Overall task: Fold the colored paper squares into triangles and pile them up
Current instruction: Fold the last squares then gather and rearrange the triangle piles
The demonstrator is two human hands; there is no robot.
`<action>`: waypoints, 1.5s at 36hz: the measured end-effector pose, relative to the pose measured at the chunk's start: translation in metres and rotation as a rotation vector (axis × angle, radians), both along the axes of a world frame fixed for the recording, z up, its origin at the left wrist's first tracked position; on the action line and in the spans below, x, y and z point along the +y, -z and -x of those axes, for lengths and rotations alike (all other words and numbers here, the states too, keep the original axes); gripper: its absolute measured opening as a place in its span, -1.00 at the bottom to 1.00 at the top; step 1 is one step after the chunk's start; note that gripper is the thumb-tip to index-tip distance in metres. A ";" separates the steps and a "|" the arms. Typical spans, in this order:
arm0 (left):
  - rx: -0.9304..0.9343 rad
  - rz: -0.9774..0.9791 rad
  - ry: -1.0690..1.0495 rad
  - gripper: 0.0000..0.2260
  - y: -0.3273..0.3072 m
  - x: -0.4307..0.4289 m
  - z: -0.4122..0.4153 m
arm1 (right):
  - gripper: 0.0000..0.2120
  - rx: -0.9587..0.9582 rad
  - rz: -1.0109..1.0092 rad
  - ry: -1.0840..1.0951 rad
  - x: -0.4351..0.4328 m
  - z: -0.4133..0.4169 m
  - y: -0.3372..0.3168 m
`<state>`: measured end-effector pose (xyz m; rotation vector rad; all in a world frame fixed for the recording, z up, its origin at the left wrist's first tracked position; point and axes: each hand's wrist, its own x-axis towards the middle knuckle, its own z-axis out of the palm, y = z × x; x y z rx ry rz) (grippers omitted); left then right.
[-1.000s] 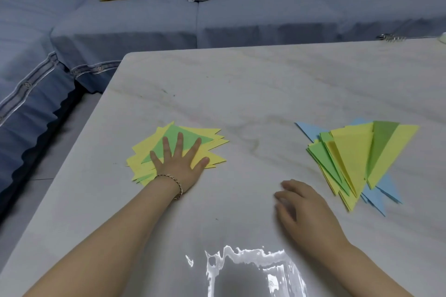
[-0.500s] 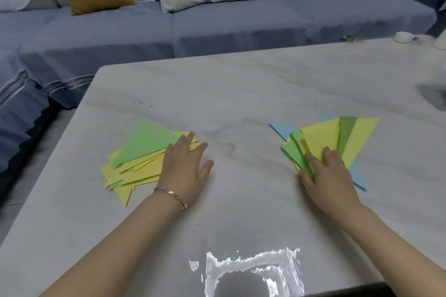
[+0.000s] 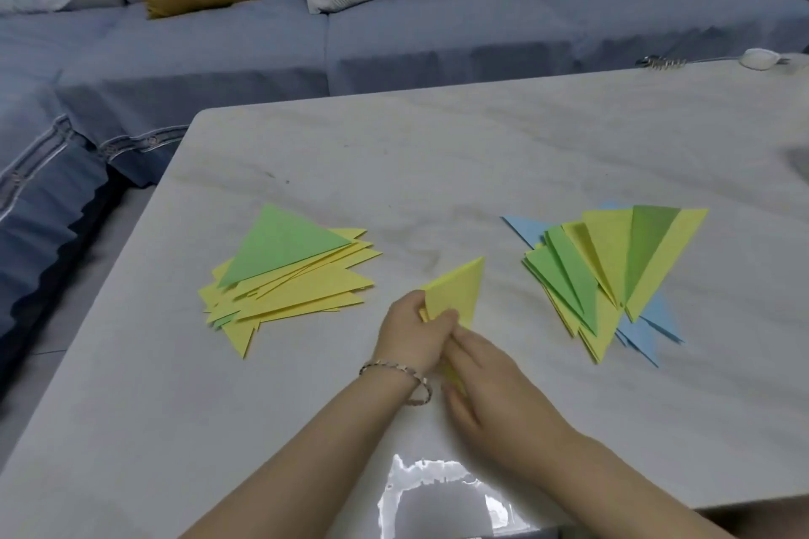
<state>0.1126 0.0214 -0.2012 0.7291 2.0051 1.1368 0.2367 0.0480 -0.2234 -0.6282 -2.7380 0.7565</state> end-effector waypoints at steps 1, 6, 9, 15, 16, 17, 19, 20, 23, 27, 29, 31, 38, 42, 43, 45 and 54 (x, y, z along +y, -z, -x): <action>0.059 0.012 -0.005 -0.83 0.002 0.001 0.005 | -0.59 -0.004 -0.015 -0.013 0.000 -0.002 0.001; 0.261 0.117 0.202 -0.73 0.004 0.009 0.030 | -0.68 0.032 -0.134 0.035 0.019 -0.011 0.007; 0.313 0.152 0.338 -0.54 0.008 0.013 0.038 | -0.41 -0.148 -0.241 -0.063 0.032 -0.010 0.012; 0.616 0.106 0.384 -0.48 0.034 0.000 0.034 | -0.22 -0.305 -0.246 -0.145 0.034 0.000 0.035; 0.652 0.085 0.385 -0.51 0.037 -0.007 0.031 | -0.27 -0.326 -0.269 -0.118 0.033 0.000 0.038; 0.670 0.071 0.412 -0.55 0.039 -0.013 0.028 | -0.31 -0.325 -0.281 -0.089 0.033 0.000 0.041; 0.698 0.098 0.552 -0.58 0.044 -0.025 0.019 | -0.31 -0.330 -0.286 -0.085 0.031 -0.001 0.046; 0.731 0.141 0.628 -0.56 0.048 -0.031 0.015 | -0.30 -0.338 -0.293 -0.092 0.030 -0.002 0.045; 0.836 0.227 0.731 -0.29 0.057 -0.047 0.008 | -0.29 -0.299 -0.354 -0.087 0.032 -0.003 0.047; 0.917 0.331 0.691 -0.29 0.060 -0.058 0.011 | -0.26 -0.324 -0.364 -0.065 0.040 -0.011 0.046; 0.929 0.375 0.683 -0.42 0.060 -0.059 0.011 | -0.25 -0.353 -0.366 -0.042 0.046 -0.019 0.045; 0.931 0.394 0.698 -0.43 0.060 -0.060 0.009 | -0.25 -0.367 -0.383 -0.017 0.054 -0.029 0.044; 1.001 0.405 0.620 -0.43 0.064 -0.059 0.002 | -0.26 -0.381 -0.403 0.125 0.060 -0.047 0.043; 0.954 0.463 0.556 -0.40 0.058 -0.050 -0.011 | -0.28 -0.352 -0.387 0.215 0.051 -0.042 0.048; 0.952 0.459 0.532 -0.39 0.059 -0.046 -0.015 | -0.28 -0.349 -0.388 0.216 0.051 -0.042 0.049; 0.972 0.417 0.513 -0.36 0.052 -0.037 -0.024 | -0.28 -0.346 -0.396 0.209 0.052 -0.042 0.049; 0.891 0.393 0.615 -0.38 0.061 -0.044 -0.012 | -0.28 -0.348 -0.411 0.216 0.053 -0.042 0.052</action>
